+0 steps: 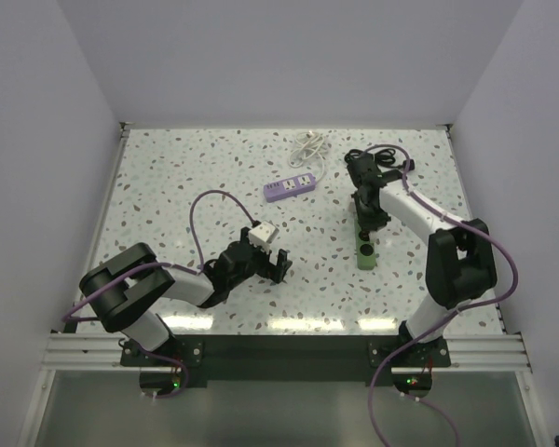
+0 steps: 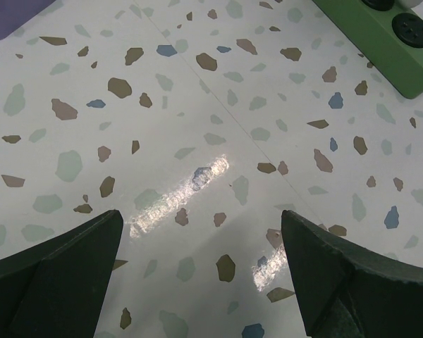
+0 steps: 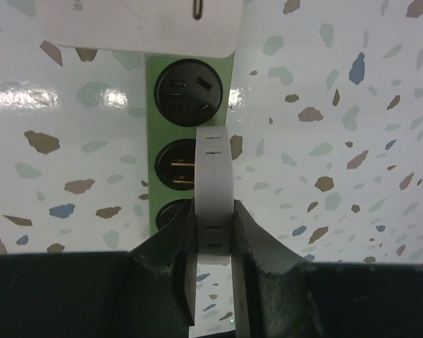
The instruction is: Insert the plug
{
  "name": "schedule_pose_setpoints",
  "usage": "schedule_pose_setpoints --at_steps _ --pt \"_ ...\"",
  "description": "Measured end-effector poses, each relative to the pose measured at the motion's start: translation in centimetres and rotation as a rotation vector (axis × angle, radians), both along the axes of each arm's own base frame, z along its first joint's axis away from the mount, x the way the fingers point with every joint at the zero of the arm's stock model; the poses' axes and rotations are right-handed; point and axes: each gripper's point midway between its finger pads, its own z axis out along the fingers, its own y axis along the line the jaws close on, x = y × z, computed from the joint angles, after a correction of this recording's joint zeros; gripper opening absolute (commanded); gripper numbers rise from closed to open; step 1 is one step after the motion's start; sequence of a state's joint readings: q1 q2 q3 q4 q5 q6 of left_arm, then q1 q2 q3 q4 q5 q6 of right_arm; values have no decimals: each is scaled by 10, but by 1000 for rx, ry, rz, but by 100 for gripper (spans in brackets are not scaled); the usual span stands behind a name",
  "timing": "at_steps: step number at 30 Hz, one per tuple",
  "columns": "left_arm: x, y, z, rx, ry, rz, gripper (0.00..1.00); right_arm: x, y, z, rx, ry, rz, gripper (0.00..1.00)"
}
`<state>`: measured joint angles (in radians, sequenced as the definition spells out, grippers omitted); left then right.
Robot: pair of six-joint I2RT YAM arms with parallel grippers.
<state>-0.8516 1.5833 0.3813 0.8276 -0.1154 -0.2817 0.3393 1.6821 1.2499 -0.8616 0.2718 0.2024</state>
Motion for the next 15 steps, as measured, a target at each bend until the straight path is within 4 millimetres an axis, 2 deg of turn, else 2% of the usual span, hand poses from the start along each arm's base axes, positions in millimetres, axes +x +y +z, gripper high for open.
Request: schedule_pose_setpoints --at_steps 6,15 --pt "-1 1 8 -16 -13 0 100 7 -2 -7 -39 -35 6 0" --pt "-2 3 12 -26 -21 1 100 6 4 -2 -33 -70 28 0"
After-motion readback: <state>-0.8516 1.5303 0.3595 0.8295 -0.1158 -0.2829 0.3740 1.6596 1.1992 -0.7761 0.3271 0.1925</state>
